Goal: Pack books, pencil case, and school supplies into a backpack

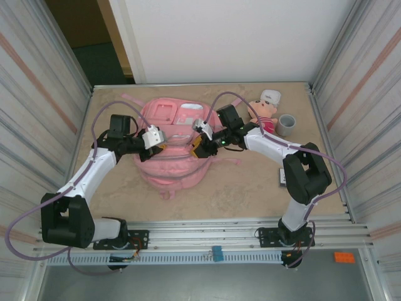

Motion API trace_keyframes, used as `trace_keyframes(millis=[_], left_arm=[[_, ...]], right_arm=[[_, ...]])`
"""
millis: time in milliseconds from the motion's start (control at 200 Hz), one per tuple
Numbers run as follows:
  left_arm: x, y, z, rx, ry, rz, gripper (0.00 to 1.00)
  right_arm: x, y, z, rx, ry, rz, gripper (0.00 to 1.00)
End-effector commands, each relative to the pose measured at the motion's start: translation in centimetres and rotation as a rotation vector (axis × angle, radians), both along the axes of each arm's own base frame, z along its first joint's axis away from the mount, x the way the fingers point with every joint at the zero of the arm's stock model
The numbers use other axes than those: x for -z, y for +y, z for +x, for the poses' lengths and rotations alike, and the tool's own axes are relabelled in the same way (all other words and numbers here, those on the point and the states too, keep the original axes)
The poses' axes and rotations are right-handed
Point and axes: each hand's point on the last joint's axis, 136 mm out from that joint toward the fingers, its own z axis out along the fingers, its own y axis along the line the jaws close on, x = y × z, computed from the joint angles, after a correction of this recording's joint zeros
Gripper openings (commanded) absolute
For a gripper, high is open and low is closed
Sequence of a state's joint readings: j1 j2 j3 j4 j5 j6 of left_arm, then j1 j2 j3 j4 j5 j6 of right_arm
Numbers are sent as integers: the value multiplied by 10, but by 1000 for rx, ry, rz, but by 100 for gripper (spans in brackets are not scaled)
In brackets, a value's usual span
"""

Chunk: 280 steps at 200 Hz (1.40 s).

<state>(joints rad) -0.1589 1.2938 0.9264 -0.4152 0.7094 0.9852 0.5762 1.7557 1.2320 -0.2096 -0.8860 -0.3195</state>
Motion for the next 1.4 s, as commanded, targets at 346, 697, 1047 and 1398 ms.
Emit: trace_keyframes(millis=[346, 697, 1047, 1398], left_arm=[[-36, -24, -5, 56, -76, -94, 0], [-25, -38, 19, -198, 27, 7, 0], [-30, -69, 14, -400, 228, -149, 0], [-17, -99, -11, -459, 494, -268, 0]], right_arm=[[3, 2, 16, 153, 48, -4, 18], [-15, 3, -11, 274, 205, -7, 0], [-8, 5, -43, 419, 569, -41, 0], [0, 11, -60, 529, 660, -70, 0]])
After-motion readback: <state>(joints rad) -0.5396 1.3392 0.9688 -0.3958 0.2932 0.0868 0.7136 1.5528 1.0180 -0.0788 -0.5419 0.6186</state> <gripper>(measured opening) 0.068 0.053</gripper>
